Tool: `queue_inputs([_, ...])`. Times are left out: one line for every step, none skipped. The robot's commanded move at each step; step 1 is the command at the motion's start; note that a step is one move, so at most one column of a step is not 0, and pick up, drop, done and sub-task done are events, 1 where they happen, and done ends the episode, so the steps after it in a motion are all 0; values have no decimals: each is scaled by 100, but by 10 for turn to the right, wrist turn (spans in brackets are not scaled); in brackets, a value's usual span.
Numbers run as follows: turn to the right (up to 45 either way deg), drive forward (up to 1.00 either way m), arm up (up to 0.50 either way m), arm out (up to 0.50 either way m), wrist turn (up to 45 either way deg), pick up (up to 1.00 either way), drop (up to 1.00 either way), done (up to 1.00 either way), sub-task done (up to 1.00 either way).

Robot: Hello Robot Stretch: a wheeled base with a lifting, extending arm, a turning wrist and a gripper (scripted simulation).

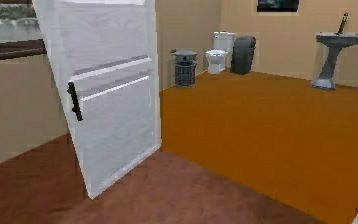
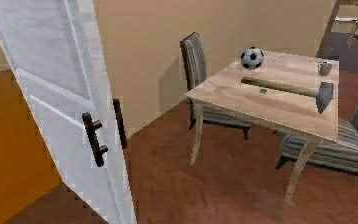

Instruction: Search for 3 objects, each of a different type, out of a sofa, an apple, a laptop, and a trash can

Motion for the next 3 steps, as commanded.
queue_inputs([0, 50, 0, 0, 0, 0, 0, 0, 0])
queue_inputs([210, 0, 0, 0, 0, 0, 0, 0, 0])
queue_inputs([0, 100, 0, 0, 0, 0, 0, 0, 0])
